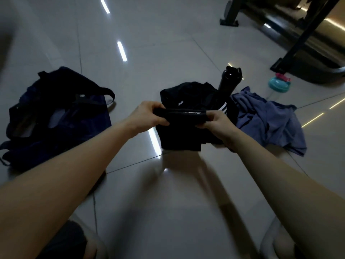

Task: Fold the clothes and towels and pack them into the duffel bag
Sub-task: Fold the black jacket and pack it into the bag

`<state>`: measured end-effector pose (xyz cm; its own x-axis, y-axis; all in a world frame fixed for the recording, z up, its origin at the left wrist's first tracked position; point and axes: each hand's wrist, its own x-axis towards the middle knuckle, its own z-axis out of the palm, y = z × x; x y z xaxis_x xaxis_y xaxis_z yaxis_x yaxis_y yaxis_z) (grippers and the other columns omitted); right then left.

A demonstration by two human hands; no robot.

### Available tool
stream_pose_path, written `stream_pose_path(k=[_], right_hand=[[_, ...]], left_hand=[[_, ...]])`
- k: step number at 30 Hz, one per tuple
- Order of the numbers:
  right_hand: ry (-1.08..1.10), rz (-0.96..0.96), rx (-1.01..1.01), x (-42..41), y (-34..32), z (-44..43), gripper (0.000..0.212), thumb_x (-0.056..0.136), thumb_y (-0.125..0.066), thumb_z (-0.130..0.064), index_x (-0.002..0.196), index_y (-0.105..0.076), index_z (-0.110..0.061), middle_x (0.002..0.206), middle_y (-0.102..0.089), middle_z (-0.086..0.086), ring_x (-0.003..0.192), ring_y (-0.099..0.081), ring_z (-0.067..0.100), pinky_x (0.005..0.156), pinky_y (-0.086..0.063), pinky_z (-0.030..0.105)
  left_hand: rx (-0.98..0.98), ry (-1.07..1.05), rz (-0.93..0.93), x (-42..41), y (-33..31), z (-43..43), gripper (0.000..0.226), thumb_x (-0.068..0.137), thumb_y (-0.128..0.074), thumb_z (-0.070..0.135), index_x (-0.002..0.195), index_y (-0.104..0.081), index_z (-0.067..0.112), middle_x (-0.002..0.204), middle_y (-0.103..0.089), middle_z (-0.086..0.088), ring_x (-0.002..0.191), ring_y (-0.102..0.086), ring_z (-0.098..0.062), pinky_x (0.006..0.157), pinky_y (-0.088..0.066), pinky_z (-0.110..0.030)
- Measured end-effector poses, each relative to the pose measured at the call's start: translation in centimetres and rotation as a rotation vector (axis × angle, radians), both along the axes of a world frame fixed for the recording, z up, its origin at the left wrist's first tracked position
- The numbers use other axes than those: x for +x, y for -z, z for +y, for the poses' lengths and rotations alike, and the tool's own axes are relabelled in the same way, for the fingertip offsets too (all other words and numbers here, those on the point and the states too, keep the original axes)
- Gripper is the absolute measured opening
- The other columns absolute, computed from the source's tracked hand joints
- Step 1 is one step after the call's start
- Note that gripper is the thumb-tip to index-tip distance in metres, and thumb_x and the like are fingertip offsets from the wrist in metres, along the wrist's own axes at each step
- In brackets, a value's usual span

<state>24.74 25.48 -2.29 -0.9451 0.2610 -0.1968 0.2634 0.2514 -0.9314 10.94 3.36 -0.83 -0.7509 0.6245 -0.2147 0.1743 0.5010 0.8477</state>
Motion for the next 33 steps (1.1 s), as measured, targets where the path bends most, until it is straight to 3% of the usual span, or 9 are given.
stream_pose_path(k=[3,5,11,19,22,25,28,30,33], right_hand=[[-0.007,0.132,0.158,1.0,-0.9,-1.0,0.013,0.088,-0.068,0.001,0.084,-0.071,-0.011,0.066,-0.061,-0.014,0.057,-0.056,-0.002,0.058,-0.043,0.020],[-0.011,0.119,0.356,2.1,1.2,-1.7,0.032,0.084,-0.067,-0.001,0.070,-0.061,-0.028,0.057,-0.054,-0.017,0.053,-0.050,-0.002,0.056,-0.037,0.025],[-0.185,-0.259,0.592,9.5,9.4,-5.4,0.036,0.086,-0.067,-0.011,0.121,-0.074,-0.016,0.117,-0.074,0.008,0.108,-0.066,0.029,0.084,-0.047,0.032],[-0.511,-0.269,0.784,13.5,12.5,-6.8,0.032,0.068,-0.054,-0.024,0.097,-0.068,-0.017,0.101,-0.070,0.003,0.098,-0.064,0.027,0.083,-0.050,0.036],[-0.396,-0.298,0.681,13.3,12.4,-6.1,0.016,0.079,-0.060,-0.019,0.090,-0.049,-0.025,0.094,-0.067,0.009,0.089,-0.061,0.033,0.067,-0.034,0.032],[-0.446,-0.263,0.733,13.0,12.1,-5.4,0.021,0.076,-0.062,-0.024,0.087,-0.045,-0.026,0.090,-0.065,0.009,0.087,-0.062,0.034,0.066,-0.038,0.035],[-0.737,-0.113,1.045,13.4,12.6,-5.0,0.056,0.066,-0.067,-0.039,0.117,-0.059,-0.019,0.131,-0.061,0.009,0.125,-0.054,0.030,0.102,-0.046,0.041],[-0.915,-0.118,1.135,13.5,13.0,-4.9,0.090,0.069,-0.071,-0.044,0.149,-0.039,-0.017,0.163,-0.030,0.010,0.150,-0.026,0.027,0.122,-0.024,0.048],[-0.999,-0.178,1.119,13.0,13.5,-4.8,0.101,0.084,-0.064,-0.039,0.162,-0.002,-0.018,0.169,-0.001,0.005,0.156,0.001,0.025,0.126,-0.001,0.048]], left_hand=[[0.063,-0.012,0.090,0.8,-0.4,-0.6,0.023,0.076,-0.083,0.011,0.092,-0.074,0.024,0.084,-0.074,0.003,0.082,-0.070,-0.013,0.079,-0.057,-0.027],[-0.014,0.044,0.176,2.5,1.2,-1.2,0.021,0.079,-0.082,0.017,0.093,-0.074,0.030,0.083,-0.072,0.014,0.081,-0.068,-0.006,0.079,-0.056,-0.025],[-0.472,0.410,0.357,9.0,9.9,-5.3,0.033,0.086,-0.067,0.030,0.117,-0.072,0.037,0.104,-0.075,0.006,0.097,-0.068,-0.019,0.081,-0.051,-0.029],[-0.528,0.607,0.243,11.0,12.3,-5.7,0.034,0.073,-0.075,0.037,0.104,-0.066,0.028,0.094,-0.063,0.009,0.089,-0.061,-0.017,0.076,-0.050,-0.028],[-0.511,0.703,0.481,10.7,13.5,-6.6,0.061,0.065,-0.065,0.062,0.117,-0.062,0.030,0.118,-0.061,0.009,0.108,-0.055,-0.015,0.091,-0.046,-0.029],[-0.585,0.812,0.633,10.9,15.4,-7.6,0.067,0.072,-0.054,0.064,0.132,-0.061,0.035,0.143,-0.054,0.005,0.126,-0.052,-0.020,0.104,-0.042,-0.037],[-0.593,0.833,0.655,11.1,16.1,-7.8,0.063,0.077,-0.041,0.054,0.134,-0.062,0.039,0.146,-0.056,0.002,0.129,-0.054,-0.023,0.103,-0.045,-0.039],[-0.569,0.848,0.644,10.9,16.0,-7.6,0.063,0.078,-0.037,0.048,0.135,-0.063,0.039,0.147,-0.056,0.003,0.131,-0.053,-0.023,0.103,-0.045,-0.038],[-0.517,0.867,0.581,10.8,15.8,-7.6,0.057,0.082,-0.047,0.036,0.137,-0.063,0.033,0.150,-0.053,-0.002,0.138,-0.049,-0.023,0.112,-0.040,-0.037]])
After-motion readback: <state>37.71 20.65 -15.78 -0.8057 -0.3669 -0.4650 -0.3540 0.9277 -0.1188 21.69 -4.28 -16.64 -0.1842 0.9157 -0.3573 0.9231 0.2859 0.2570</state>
